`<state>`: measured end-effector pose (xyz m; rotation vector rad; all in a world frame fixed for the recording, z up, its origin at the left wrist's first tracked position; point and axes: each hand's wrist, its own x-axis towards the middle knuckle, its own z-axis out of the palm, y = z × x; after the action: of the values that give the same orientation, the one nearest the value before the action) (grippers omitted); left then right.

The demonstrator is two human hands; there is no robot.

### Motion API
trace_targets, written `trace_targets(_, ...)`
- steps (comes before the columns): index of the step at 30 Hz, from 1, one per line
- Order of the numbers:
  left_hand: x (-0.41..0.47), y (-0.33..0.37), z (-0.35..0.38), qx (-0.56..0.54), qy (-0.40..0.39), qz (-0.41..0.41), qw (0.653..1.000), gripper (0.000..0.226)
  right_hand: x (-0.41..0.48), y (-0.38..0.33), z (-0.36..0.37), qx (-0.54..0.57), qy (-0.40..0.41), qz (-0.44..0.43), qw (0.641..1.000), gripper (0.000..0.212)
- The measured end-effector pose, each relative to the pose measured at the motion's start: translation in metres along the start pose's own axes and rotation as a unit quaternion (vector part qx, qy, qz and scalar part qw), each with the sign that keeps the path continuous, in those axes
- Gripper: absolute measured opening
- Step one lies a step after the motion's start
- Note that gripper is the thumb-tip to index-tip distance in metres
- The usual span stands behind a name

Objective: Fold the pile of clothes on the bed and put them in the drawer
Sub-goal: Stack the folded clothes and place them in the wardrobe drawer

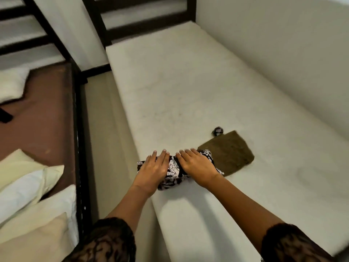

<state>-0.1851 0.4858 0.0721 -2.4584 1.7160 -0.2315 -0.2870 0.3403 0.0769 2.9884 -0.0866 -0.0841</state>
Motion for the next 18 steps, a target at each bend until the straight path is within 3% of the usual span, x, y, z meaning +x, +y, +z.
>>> trace_targets(4,0.027,-0.016,-0.099,0.005,0.069,0.03,0.997,0.081,-0.018,0.031,-0.116,-0.006,0.004,0.045,0.999,0.071)
trace_targets(7,0.043,-0.012,-0.182,0.005,0.13,0.083,0.988,0.076,-0.051,0.056,-0.202,-0.027,-0.037,0.09,0.995,0.057)
trace_targets(11,0.057,0.002,-0.263,-0.007,0.193,0.151,0.97,0.077,-0.1,0.069,-0.278,-0.061,-0.039,0.165,0.984,0.056)
trace_targets(15,0.067,0.032,-0.345,-0.012,0.259,0.232,0.937,0.079,-0.164,0.073,-0.344,-0.09,-0.024,0.263,0.96,0.068)
trace_targets(18,0.056,0.075,-0.405,-0.022,0.313,0.314,0.896,0.078,-0.237,0.057,-0.395,-0.106,-0.008,0.355,0.929,0.062)
